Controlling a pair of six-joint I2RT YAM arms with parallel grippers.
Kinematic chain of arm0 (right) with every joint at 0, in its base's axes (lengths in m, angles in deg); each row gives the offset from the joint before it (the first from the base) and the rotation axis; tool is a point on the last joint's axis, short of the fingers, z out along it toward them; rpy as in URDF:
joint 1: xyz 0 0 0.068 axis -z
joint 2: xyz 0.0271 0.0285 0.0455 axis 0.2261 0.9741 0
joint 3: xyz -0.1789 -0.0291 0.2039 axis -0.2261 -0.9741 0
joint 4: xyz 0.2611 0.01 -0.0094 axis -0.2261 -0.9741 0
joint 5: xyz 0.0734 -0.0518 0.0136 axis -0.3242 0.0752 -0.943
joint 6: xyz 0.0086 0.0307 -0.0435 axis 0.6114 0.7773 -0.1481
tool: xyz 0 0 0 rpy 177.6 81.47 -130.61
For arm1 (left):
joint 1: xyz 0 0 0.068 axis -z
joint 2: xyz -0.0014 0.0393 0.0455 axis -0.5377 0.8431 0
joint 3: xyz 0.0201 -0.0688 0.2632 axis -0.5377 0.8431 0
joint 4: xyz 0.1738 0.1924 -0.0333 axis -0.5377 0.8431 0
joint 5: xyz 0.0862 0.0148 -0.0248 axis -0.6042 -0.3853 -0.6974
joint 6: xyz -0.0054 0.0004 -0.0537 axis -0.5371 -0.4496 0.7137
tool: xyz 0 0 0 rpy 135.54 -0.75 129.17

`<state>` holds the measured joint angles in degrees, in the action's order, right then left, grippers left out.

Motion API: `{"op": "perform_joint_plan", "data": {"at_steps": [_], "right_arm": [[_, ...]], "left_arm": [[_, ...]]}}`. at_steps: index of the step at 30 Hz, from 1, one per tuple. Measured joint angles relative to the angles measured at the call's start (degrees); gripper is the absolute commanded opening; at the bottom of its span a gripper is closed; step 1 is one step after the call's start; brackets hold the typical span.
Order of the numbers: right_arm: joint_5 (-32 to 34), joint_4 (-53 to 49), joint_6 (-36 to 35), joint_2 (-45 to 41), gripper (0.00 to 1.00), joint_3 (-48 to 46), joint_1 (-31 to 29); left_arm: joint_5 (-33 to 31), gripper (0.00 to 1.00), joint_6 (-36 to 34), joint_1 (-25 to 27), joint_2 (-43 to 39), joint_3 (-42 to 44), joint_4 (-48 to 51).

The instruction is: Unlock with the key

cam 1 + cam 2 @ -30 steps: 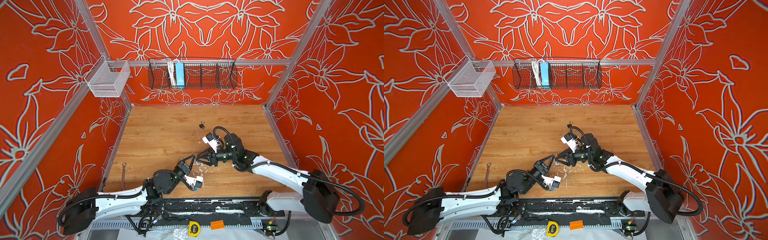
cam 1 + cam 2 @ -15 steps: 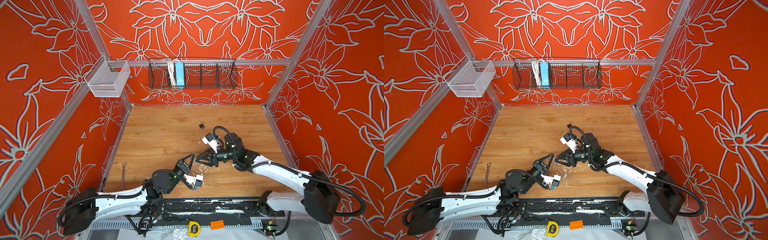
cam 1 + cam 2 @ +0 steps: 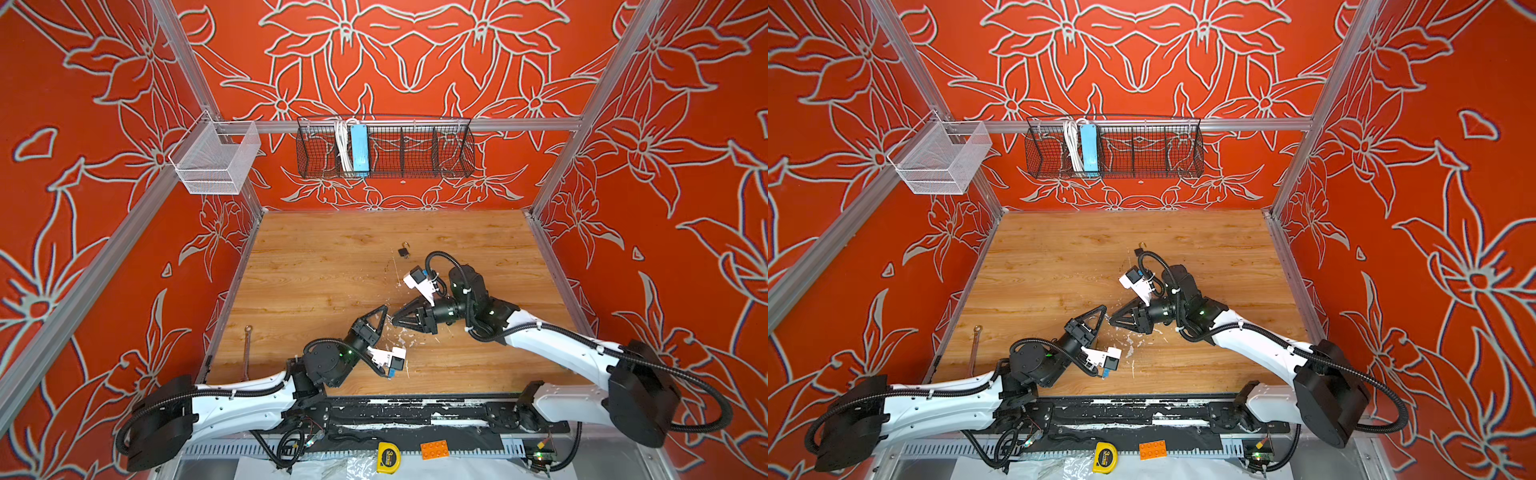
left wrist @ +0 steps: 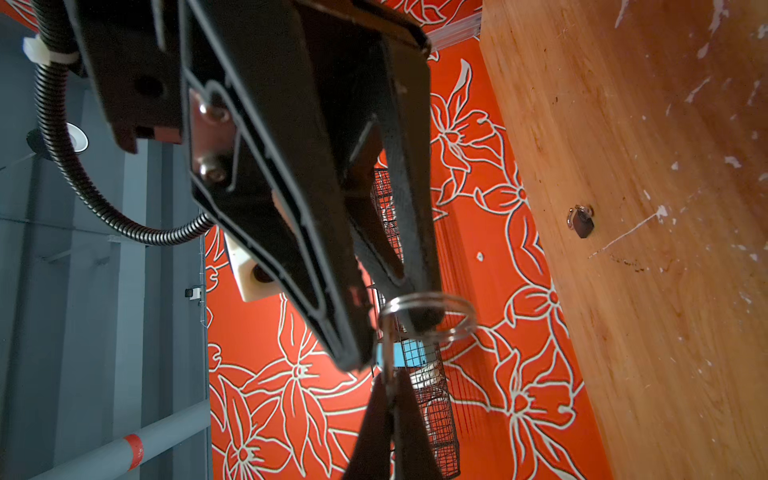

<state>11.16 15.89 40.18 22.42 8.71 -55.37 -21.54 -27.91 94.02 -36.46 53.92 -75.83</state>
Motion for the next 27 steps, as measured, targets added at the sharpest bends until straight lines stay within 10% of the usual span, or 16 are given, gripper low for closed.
{"op": "perform_joint_plan", "data": {"at_steps": [17,19,20,21,27], "right_arm": [[-0.8,-0.1,1.7,0.8,0.00,0.1,0.5],[-0.8,-0.1,1.9,0.9,0.00,0.1,0.5],[-0.7,0.0,1.9,0.9,0.00,0.1,0.5],[-0.8,0.2,1.9,0.9,0.00,0.1,0.5],[2.8,0.3,1.6,0.0,0.00,-0.1,1.2]], "left_arm": [[-0.3,0.00,1.3,-0.1,0.3,-0.2,0.7],[-0.2,0.17,2.8,-0.2,-0.6,-0.6,2.8],[0.0,0.76,3.6,-0.4,-1.3,-1.0,3.8],[0.2,0.98,5.0,-0.6,-2.1,-1.3,5.0],[2.2,0.97,14.4,-1.8,-8.7,-2.9,13.6]]}}
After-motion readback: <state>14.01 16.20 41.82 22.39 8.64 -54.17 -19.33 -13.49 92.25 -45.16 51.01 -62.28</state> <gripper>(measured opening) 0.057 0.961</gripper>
